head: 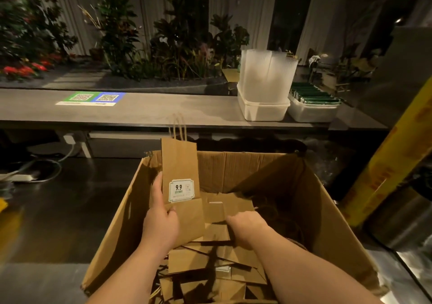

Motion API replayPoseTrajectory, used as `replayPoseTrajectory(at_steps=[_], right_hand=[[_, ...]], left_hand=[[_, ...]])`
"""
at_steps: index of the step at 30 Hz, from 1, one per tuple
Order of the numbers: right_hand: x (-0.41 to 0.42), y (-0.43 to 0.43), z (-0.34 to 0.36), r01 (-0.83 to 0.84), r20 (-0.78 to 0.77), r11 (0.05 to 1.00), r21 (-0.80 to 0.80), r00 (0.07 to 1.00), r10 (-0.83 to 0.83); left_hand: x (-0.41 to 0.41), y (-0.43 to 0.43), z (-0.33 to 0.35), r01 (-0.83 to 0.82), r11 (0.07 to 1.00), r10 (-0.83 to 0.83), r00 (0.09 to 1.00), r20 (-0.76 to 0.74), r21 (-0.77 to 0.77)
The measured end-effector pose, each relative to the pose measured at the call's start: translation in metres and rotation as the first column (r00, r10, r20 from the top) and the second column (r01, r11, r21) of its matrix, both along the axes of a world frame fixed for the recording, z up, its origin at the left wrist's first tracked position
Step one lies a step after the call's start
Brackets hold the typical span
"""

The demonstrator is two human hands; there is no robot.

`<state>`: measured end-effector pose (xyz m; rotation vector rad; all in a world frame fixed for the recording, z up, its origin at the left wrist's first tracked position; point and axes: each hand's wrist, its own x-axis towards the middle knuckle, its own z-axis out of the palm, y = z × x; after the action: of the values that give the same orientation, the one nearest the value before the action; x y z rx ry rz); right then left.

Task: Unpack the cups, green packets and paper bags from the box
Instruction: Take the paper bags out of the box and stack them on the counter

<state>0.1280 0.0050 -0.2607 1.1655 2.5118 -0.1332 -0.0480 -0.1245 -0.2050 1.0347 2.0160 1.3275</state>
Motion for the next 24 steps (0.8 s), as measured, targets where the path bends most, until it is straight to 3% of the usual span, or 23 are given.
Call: replayPoseTrajectory(at_steps=[4, 7, 10, 14, 18, 24], right_hand=[[0.001, -0.005, 0.011, -0.034, -0.061, 0.979, 0.202, 0.997, 0.047], [0.004, -0.006, 0.029, 0.092, -0.253, 0.922, 0.375, 0.967, 0.006], [0.006, -0.006, 0.044, 0.214, -0.446, 0.905, 0.366, 0.894, -0.031], [0.004, -0.013, 0.042, 0.177, -0.575, 0.948, 0.265, 0.818, 0.008], [-0.003, -0.015, 0.046, 0.128, -0.604, 0.95, 0.285, 0.793, 0.075], [-0.011, -0.014, 0.052, 0.016, -0.479, 0.91, 0.415, 0.854, 0.203]], left_hand=[[0.0, -0.001, -0.002, -0.029, 0.999, 0.033, 0.994, -0.107, 0.037], [0.0, -0.003, -0.006, -0.089, 0.993, 0.105, 0.958, -0.265, 0.073], [-0.003, -0.003, -0.011, -0.022, 1.0, 0.022, 0.943, -0.333, 0.003], [0.002, -0.002, -0.01, 0.143, 0.977, -0.189, 0.924, -0.334, -0.158], [0.009, -0.003, -0.008, 0.226, 0.947, -0.298, 0.882, -0.366, -0.226], [0.01, -0.001, 0.0, 0.307, 0.93, -0.347, 0.913, -0.215, -0.2]])
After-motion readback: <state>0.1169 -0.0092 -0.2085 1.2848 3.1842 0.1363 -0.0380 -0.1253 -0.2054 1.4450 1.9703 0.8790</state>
